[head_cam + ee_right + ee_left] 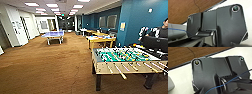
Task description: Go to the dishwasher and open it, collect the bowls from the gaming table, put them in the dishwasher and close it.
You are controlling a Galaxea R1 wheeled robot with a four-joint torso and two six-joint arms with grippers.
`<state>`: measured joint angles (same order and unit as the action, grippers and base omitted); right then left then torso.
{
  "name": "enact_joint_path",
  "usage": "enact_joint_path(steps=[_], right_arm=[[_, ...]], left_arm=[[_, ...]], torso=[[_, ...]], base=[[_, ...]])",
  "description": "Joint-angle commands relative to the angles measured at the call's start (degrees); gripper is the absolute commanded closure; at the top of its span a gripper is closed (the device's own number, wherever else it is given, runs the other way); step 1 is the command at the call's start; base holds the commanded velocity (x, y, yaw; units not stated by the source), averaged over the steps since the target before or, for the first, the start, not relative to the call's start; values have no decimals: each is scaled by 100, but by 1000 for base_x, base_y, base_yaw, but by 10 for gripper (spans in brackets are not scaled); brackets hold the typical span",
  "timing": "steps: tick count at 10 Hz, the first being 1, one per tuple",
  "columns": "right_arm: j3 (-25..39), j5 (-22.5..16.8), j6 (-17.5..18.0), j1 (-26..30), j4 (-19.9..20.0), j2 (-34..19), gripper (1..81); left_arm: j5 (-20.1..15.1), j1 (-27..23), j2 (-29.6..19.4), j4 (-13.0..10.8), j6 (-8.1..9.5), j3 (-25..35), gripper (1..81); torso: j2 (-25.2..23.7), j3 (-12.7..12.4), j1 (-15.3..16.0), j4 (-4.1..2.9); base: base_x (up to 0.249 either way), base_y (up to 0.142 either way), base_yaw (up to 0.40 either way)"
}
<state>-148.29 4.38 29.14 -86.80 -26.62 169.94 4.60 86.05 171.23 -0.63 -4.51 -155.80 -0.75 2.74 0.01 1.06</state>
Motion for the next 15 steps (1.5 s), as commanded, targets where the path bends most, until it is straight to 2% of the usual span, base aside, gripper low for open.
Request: enact_joint_path(steps=[1, 6, 8, 10, 15], right_arm=[[38, -218, -22, 307, -53, 16, 10], [11, -156, -22, 281, -62, 8, 10], [3, -148, -22, 272, -53, -1, 10], [-24, -139, -22, 263, -53, -10, 10], [-24, -139, -13, 254, -45, 43, 10]], left_arm=[[-275, -286, -45, 28, -6, -12, 10], [-275, -277, -45, 28, -6, -12, 10], [-257, -277, -45, 63, 3, -12, 10], [-266, -269, -45, 212, -6, -12, 10], [-266, -269, -45, 274, 3, -12, 10]], torso=[[0, 0, 0, 0], [2, 0, 0, 0], [2, 0, 0, 0], [2, 0, 0, 0], [2, 0, 0, 0]], base=[[0, 0, 327], [0, 0, 286], [-47, 0, 0], [0, 0, 0], [0, 0, 0]])
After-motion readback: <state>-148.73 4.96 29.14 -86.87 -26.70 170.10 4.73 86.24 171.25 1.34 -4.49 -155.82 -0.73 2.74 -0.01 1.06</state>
